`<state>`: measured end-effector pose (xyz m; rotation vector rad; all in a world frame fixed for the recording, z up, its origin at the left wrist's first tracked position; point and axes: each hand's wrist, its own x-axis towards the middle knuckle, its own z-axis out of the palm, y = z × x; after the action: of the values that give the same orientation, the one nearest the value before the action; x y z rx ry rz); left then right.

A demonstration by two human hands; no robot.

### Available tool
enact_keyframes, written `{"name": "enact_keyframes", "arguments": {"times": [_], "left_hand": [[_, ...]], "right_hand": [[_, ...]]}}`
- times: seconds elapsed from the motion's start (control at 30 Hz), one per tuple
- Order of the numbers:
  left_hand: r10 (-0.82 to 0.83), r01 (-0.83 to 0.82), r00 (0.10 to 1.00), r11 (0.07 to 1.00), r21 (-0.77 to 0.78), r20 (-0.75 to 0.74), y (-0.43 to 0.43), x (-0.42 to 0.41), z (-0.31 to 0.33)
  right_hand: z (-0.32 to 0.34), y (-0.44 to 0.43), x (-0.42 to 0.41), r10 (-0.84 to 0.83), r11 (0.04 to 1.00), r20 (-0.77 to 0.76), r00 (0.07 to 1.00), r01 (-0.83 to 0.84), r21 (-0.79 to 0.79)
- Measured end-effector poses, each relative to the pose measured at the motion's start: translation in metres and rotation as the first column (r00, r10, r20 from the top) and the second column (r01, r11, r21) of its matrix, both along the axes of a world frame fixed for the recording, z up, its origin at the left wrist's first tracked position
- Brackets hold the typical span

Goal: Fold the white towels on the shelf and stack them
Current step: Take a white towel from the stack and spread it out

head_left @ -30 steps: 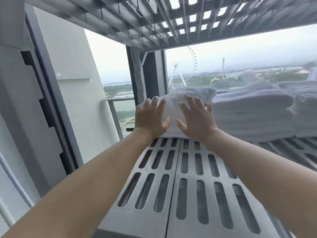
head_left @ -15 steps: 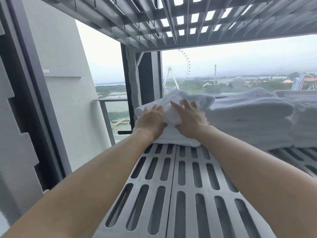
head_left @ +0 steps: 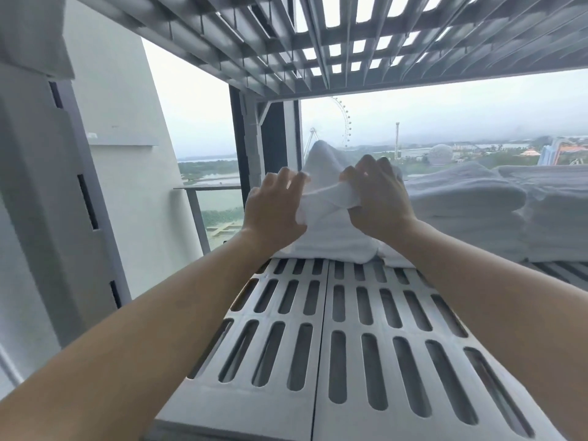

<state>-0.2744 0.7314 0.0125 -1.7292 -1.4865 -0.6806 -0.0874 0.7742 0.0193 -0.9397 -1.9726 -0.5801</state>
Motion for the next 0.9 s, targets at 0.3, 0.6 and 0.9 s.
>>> {"name": "enact_keyframes", "arguments": {"times": [0.3,0.6,0.9], "left_hand": [[-0.028,0.057,0.997,0.888,-0.456,0.068,-0.023,-0.005,-0.024],[0.031,0.071,0.981,0.863,-0.501,0.193,-0.016,0.008,-0.034],[0.013,0.057,0.984,0.922,-0.383,0.179,0.003,0.004,-0.024]], "right_hand": [[-0.037,-0.020,0.032,0.051,0.941,0.249,0.967,0.037,-0.338],[-0.044,-0.024,0.020,0.017,0.922,0.186,0.982,0.057,-0.383],[-0.020,0.008,-0.032,0.022,0.957,0.192,0.981,0.035,-0.287]]}}
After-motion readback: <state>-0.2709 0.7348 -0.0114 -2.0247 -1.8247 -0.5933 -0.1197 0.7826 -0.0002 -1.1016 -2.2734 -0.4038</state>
